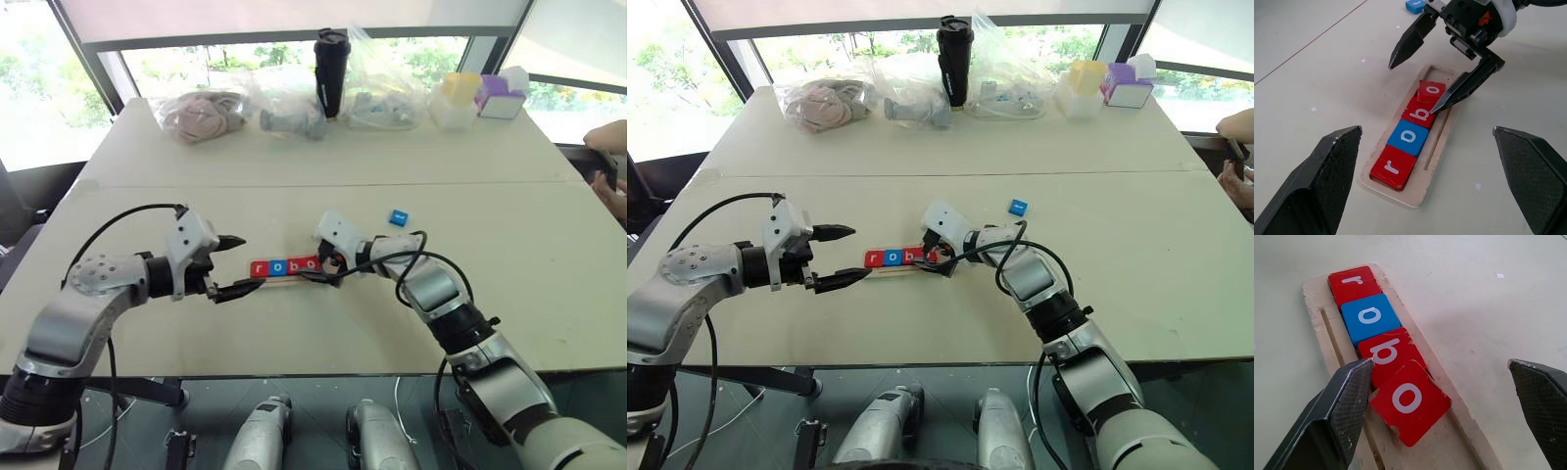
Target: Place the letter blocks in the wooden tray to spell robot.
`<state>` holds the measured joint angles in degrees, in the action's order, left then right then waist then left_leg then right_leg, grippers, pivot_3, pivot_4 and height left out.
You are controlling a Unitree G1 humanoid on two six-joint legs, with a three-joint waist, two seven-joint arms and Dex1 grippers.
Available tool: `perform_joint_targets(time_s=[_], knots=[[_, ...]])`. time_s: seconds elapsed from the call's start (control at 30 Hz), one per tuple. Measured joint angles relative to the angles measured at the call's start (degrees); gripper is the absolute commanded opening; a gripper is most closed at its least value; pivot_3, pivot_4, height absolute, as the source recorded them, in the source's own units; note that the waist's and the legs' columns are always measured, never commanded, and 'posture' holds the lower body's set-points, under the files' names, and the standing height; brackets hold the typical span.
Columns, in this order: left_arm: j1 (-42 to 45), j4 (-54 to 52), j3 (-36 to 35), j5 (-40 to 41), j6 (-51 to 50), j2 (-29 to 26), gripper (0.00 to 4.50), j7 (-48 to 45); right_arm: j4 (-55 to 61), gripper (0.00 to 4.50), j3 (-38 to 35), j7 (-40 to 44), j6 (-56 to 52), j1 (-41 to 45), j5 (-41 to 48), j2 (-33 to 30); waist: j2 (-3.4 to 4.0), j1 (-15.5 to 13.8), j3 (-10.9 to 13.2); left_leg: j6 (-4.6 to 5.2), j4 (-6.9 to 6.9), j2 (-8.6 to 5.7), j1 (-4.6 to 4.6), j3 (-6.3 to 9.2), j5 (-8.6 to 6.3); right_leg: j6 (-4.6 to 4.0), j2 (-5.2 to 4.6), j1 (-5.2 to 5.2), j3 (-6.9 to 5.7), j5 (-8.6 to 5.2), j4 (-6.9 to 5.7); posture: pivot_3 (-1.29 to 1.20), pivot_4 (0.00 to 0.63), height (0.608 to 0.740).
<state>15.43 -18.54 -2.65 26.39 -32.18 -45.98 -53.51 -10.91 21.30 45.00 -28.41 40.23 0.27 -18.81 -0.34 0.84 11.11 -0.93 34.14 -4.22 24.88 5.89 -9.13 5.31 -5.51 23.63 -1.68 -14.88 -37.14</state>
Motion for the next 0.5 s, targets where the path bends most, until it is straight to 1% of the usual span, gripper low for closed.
perform_joint_targets(time_s=[0.2, 0.37, 0.5], knots=[[0.0, 0.0, 0.3, 0.0, 0.0, 0.0, 4.5, 0.0, 0.9, 4.47, -1.5, 0.8, -0.3, 0.0, 0.7, -0.7, 0.0, 0.0, 0.0, 0.0, 0.0, 0.0, 0.0, 0.0, 0.0, 0.0, 0.0, 0.0, 0.0, 0.0, 0.0, 0.0, 0.15, 0.74], [0.1, 0.0, 0.4, -0.1, 0.0, 0.0, 4.5, -0.1, 2.3, 4.47, -3.4, 0.7, -1.2, 0.0, 2.6, 0.4, 0.0, 0.1, 0.0, 0.0, -0.01, 0.01, 0.0, 0.0, 0.0, 0.01, 0.0, 0.01, 0.0, 0.0, -0.01, 0.0, 0.15, 0.74], [0.1, 0.0, 0.5, -0.1, 0.0, 0.0, 4.5, -0.1, 2.2, 4.47, -3.5, -0.2, -1.1, 0.0, 2.1, 0.4, 0.0, 0.1, 0.0, 0.0, 0.0, 0.01, 0.0, 0.0, 0.0, 0.0, 0.0, 0.01, 0.0, 0.0, 0.0, 0.0, 0.15, 0.74]])
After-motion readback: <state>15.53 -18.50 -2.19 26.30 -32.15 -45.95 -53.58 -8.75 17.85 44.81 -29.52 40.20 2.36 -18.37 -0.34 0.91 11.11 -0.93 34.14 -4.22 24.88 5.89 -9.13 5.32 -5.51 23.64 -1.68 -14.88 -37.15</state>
